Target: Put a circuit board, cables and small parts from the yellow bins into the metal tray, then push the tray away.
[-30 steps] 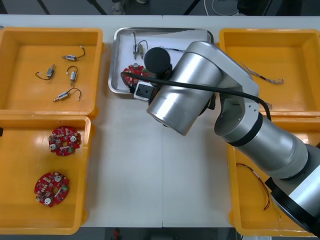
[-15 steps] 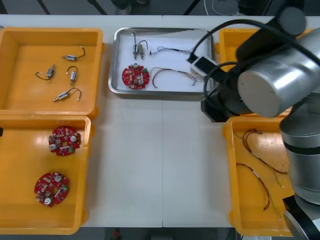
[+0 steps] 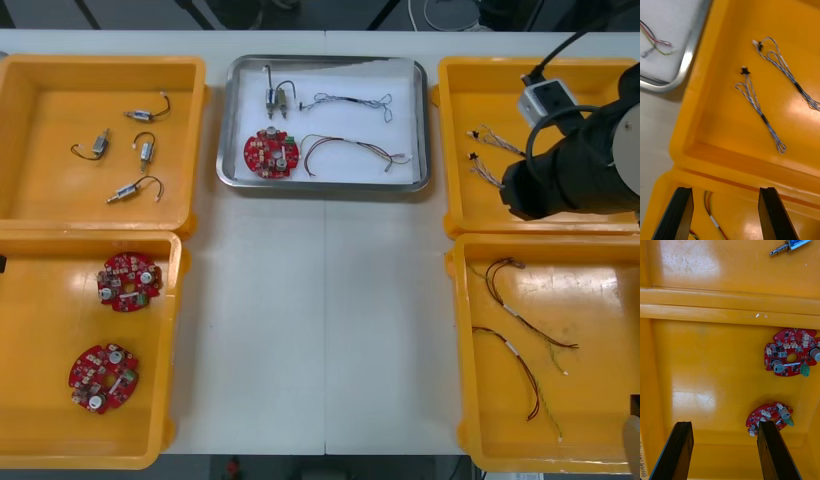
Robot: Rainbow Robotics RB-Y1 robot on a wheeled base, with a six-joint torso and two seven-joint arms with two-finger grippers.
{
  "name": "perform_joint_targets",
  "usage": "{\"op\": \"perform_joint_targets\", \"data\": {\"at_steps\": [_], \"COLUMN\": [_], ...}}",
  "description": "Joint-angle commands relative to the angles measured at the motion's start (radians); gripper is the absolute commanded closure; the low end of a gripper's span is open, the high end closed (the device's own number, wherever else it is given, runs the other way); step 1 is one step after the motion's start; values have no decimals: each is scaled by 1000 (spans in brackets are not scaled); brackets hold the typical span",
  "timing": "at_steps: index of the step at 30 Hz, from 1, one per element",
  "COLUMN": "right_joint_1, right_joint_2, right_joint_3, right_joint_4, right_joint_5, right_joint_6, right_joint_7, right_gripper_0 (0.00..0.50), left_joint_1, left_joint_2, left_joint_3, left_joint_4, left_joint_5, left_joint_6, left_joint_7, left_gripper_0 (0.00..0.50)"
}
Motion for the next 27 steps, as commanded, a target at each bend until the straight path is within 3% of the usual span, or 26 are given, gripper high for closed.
{"op": "perform_joint_targets", "data": {"at_steps": [1, 7, 18, 27], "right_joint_1": [72, 141, 268, 392], "right_joint_2": [-81, -98, -101, -97], "right_joint_3": [-90, -212, -282, -301], "right_joint_4": [-37, -37, -75, -202], "right_joint_5": [-29, -109, -146, -241], "right_joint_6": [3, 3, 3, 3], "right_joint_7": [-27, -30, -53, -199], "right_gripper_0": [0, 0, 0, 0], "left_joint_1": [16, 16, 16, 16], "left_joint_2": [-7, -7, -7, -7], "left_joint_3": [-13, -13, -13, -13], "left_joint_4": [-23, -23, -23, -23], "left_joint_5": [-9, -9, -9, -9], "left_joint_6": [-10, -10, -10, -10], "left_joint_7": [-60, -60, -60, -60], "left_gripper_0": [0, 0, 0, 0]}}
